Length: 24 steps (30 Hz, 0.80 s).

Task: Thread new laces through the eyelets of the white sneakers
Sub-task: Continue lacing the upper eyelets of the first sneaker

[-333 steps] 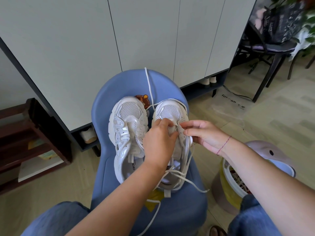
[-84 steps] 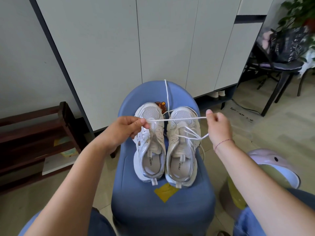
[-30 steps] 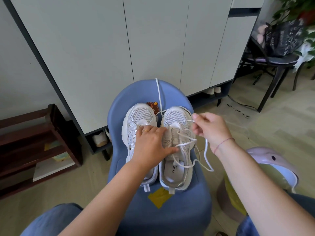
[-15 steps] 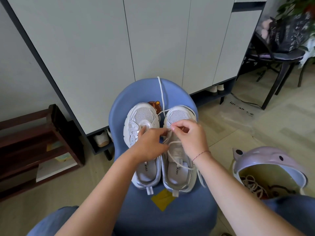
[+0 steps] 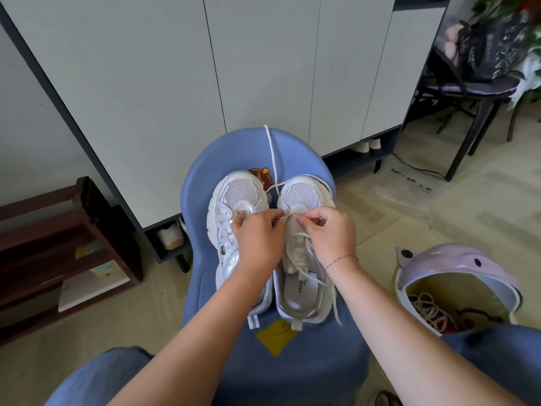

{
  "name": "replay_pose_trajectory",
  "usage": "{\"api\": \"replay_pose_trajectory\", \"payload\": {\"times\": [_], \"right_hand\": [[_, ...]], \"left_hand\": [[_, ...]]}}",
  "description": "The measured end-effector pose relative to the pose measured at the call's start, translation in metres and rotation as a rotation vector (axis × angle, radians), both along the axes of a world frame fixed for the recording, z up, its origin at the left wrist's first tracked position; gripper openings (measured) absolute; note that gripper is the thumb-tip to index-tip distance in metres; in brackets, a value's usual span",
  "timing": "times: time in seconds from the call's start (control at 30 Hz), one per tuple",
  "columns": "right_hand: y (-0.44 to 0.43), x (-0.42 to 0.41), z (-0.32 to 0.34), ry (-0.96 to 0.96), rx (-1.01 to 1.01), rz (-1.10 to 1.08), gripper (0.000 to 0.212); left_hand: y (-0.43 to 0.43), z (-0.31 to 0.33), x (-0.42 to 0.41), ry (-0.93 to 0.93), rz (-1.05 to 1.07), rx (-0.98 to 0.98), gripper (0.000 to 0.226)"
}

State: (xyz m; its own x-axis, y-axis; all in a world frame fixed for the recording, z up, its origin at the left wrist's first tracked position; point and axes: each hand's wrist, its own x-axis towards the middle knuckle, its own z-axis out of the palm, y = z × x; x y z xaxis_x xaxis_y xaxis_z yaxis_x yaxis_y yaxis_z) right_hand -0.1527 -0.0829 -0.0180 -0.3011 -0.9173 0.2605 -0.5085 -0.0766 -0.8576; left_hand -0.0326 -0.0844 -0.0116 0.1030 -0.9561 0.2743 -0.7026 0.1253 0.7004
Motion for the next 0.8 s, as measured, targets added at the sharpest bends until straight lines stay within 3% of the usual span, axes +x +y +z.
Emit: {"api": "replay_pose_trajectory", "payload": {"times": [0.43, 0.8], "right_hand": [[-0.008, 0.012, 0.005, 0.371, -0.001, -0.006, 0.022], [-0.019, -0.002, -0.006, 0.034, 0.02, 0.155, 0.006]], "left_hand": [[-0.002, -0.001, 0.003, 0.162, -0.035, 0.058, 0.022], [-0.005, 0.002, 0.004, 0.213, -0.04, 0.146, 0.021]]}}
